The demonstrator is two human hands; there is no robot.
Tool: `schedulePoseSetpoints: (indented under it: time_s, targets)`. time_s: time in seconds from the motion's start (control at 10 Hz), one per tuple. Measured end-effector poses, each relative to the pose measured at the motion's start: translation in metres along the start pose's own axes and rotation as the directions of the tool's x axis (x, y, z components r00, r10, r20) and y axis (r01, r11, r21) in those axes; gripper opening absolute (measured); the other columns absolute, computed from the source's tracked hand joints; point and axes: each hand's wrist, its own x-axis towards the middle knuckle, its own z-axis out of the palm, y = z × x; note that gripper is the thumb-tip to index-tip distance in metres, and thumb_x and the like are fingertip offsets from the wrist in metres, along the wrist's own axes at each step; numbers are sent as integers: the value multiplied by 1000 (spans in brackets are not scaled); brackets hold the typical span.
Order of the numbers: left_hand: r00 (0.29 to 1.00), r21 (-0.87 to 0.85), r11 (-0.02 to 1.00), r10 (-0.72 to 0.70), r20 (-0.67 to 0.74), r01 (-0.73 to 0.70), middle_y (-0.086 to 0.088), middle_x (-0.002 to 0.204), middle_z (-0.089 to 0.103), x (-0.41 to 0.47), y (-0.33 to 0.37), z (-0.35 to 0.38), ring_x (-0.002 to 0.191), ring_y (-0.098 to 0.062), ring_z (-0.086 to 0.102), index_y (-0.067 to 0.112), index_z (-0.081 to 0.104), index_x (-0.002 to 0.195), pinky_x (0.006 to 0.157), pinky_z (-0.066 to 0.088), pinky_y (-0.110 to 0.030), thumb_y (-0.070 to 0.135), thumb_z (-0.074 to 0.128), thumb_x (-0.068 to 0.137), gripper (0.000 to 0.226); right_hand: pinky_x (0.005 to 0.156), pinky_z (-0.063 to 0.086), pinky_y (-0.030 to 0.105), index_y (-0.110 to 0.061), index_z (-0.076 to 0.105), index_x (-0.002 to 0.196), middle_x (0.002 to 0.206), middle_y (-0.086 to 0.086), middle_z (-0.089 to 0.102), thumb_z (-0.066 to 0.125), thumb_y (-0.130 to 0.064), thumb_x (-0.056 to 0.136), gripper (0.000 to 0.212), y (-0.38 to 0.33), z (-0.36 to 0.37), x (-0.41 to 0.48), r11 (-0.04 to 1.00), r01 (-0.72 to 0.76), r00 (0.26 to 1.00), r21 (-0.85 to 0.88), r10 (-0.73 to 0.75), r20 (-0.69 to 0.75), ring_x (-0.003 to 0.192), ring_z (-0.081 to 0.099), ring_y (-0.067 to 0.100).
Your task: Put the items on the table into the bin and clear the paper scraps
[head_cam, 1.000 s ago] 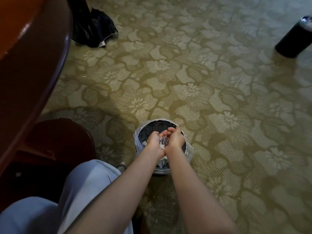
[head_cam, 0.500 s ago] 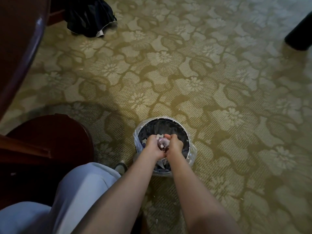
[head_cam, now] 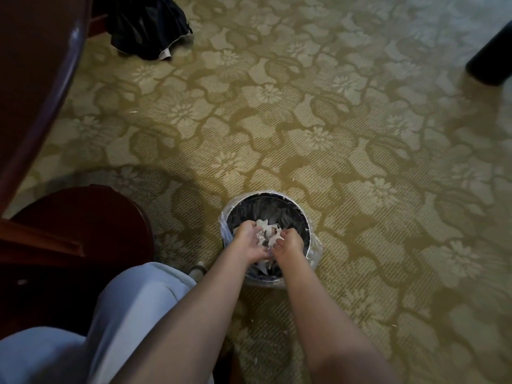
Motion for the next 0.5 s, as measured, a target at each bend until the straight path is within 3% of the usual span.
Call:
schedulePoseSetpoints:
  time_s: [0.1,0.2,0.3,0.4,0.5]
  targets:
    - [1000,88,996,14,-10,-13,-18,104,50,-7,2,1,91,-32,51,6,50,78,93,34,-42,13,27,99,32,69,48,38,-4,52,113,94,13,58,32,-8,97,26,-3,-3,-10,1000,-6,1000,-11,6,10,84,57,30]
    - [998,172,984,53,-29,-47,-15,112,52,-11,5,-1,92,-28,46,4,56,111,78,39,-37,13,29,99,31,100,39,48,6,44,131,134,21,48,29,-4,99,37,-7,-7,-19,999,5,1000,-45,-4,7,127,44,37]
    - [995,241,967,92,-44,-79,-14,146,36,-19,10,0,124,-28,39,13,45,136,85,40,-38,17,31,100,39,95,43,45,4,45,132,128,19,54,35,-6,99,35,-8,-8,-23,996,39,999,-76,-39,-1,122,49,35]
    - [991,287,950,134,-21,-122,-15,148,34,-34,18,3,135,-28,34,14,45,136,111,26,-42,18,32,100,39,79,46,33,0,44,136,108,17,60,34,-5,99,39,-15,-9,-31,994,100,995,-37,-99,31,113,52,29]
    - [979,326,924,203,32,-202,-12,146,39,-55,28,14,131,-27,39,15,47,135,112,24,-41,20,29,101,39,89,47,33,-2,48,133,123,18,57,33,-3,99,37,-25,-8,-45,984,164,986,-64,-161,41,114,55,28]
